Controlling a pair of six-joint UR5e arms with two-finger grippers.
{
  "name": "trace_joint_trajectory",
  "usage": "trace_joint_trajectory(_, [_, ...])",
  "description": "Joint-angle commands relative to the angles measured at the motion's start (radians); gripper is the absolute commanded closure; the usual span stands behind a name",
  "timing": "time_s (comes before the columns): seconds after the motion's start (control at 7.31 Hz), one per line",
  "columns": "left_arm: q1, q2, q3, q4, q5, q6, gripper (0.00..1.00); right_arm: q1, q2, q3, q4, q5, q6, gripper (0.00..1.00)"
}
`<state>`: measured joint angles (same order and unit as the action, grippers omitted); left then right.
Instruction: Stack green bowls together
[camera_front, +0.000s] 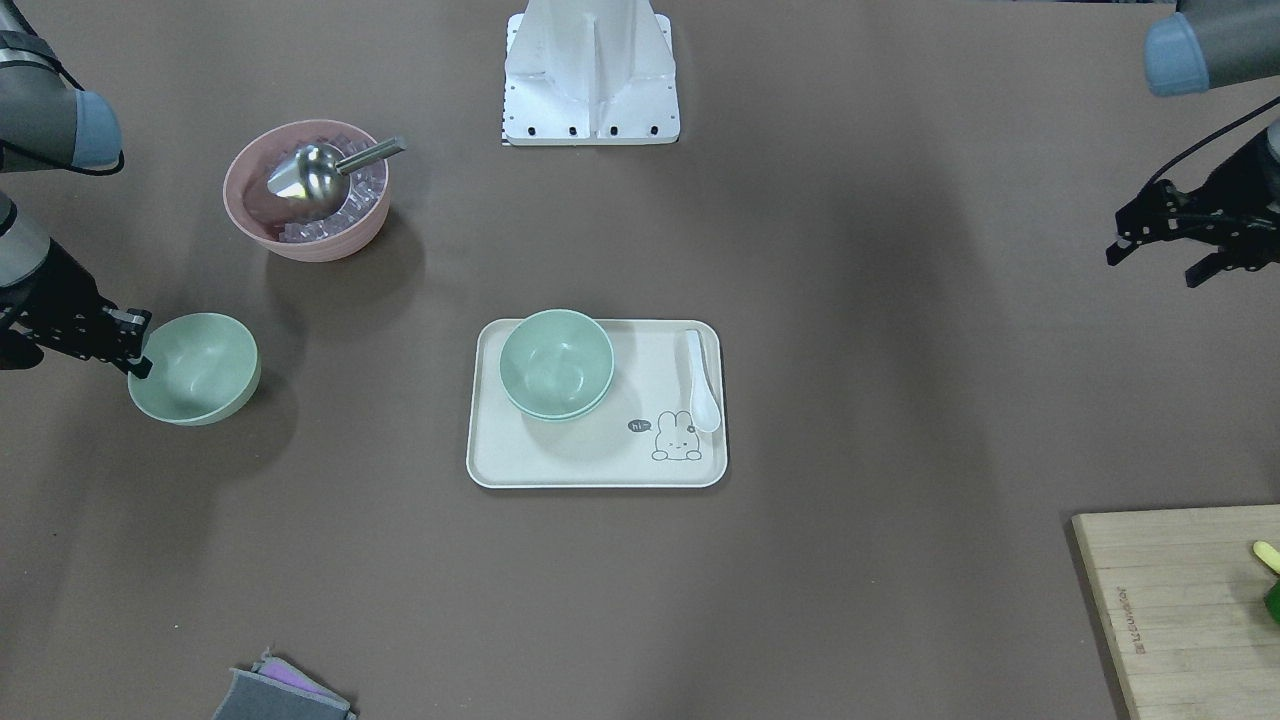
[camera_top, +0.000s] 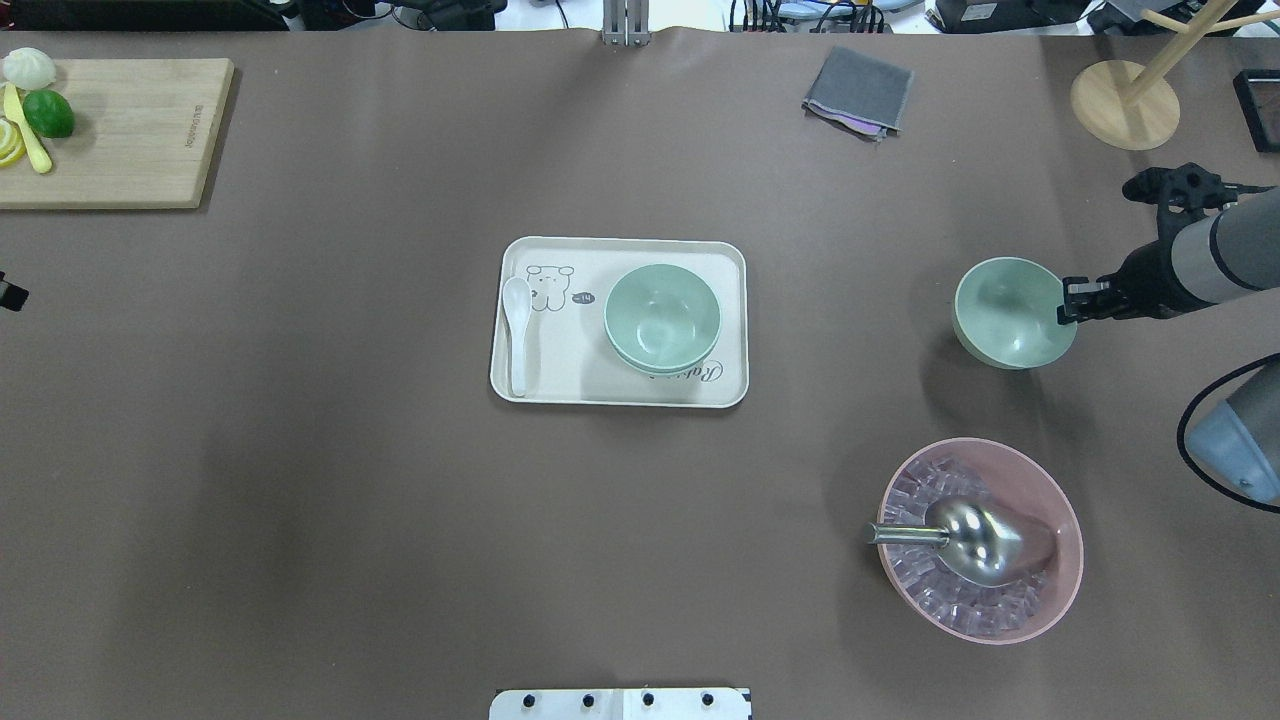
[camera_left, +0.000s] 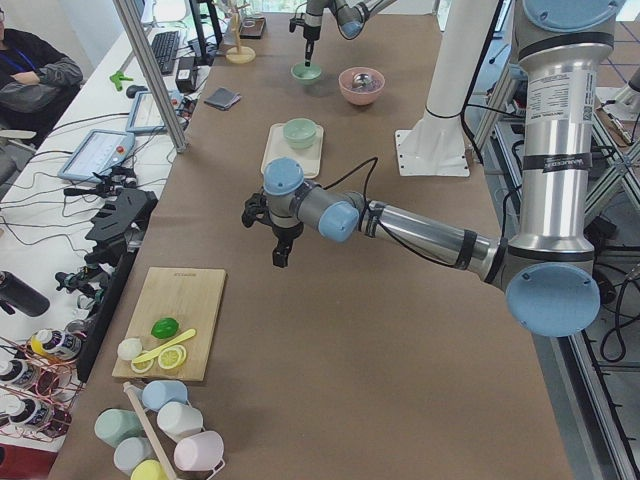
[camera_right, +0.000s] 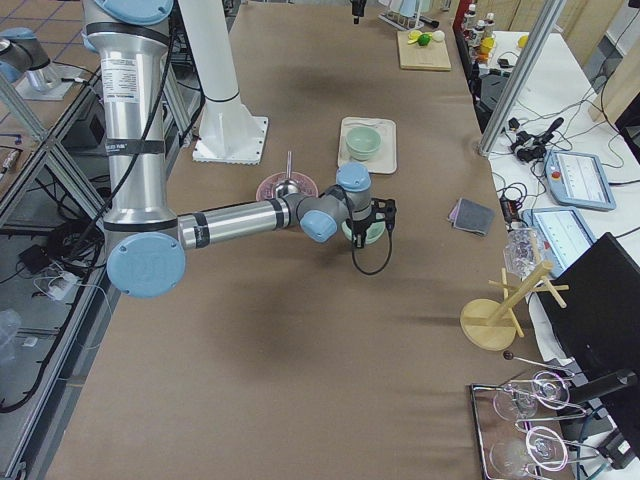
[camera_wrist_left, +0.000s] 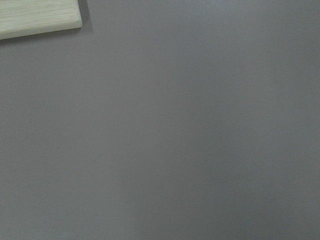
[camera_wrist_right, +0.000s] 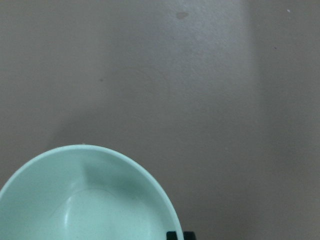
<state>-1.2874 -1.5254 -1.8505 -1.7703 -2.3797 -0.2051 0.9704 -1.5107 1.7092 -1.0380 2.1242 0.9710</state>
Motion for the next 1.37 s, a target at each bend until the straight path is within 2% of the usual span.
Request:
trace_joint_trajectory(0.0, [-0.155,0.021,0.071,0.064,0.0,0.271,0.01,0.001,0.14,0.047,-0.174,0.005,0.102,1.0])
trace_joint_trajectory(0.14, [-0.22,0.012,0.071,0.174,0.0,0.399,0.01,-0.007,0.211,0.094,-0.295,0.005,0.153,1.0])
trace_joint_trajectory(0.27, [-0.236,0.005,0.068,0.221,0.0,0.439,0.01,-0.039,0.293,0.116,-0.4,0.003,0.211,1.0])
trace_joint_trajectory(0.41, [-0.236,0.007,0.068,0.223,0.0,0.438,0.01,-0.089,0.356,0.11,-0.437,-0.01,0.274,1.0])
trace_joint_trajectory(0.68, [-0.236,0.005,0.071,0.221,-0.001,0.432,0.01,-0.177,0.435,0.098,-0.439,-0.081,0.391,1.0])
trace_joint_trajectory(0.96, [-0.236,0.005,0.071,0.221,-0.003,0.431,0.01,-0.228,0.503,0.076,-0.442,-0.102,0.478,1.0])
trace_joint_trajectory(1.09, [-0.236,0.007,0.071,0.223,-0.003,0.431,0.01,-0.26,0.545,0.037,-0.442,-0.107,0.526,1.0])
trace_joint_trajectory(1.23, [-0.236,0.007,0.073,0.223,-0.004,0.431,0.01,-0.298,0.567,0.015,-0.441,-0.157,0.54,1.0])
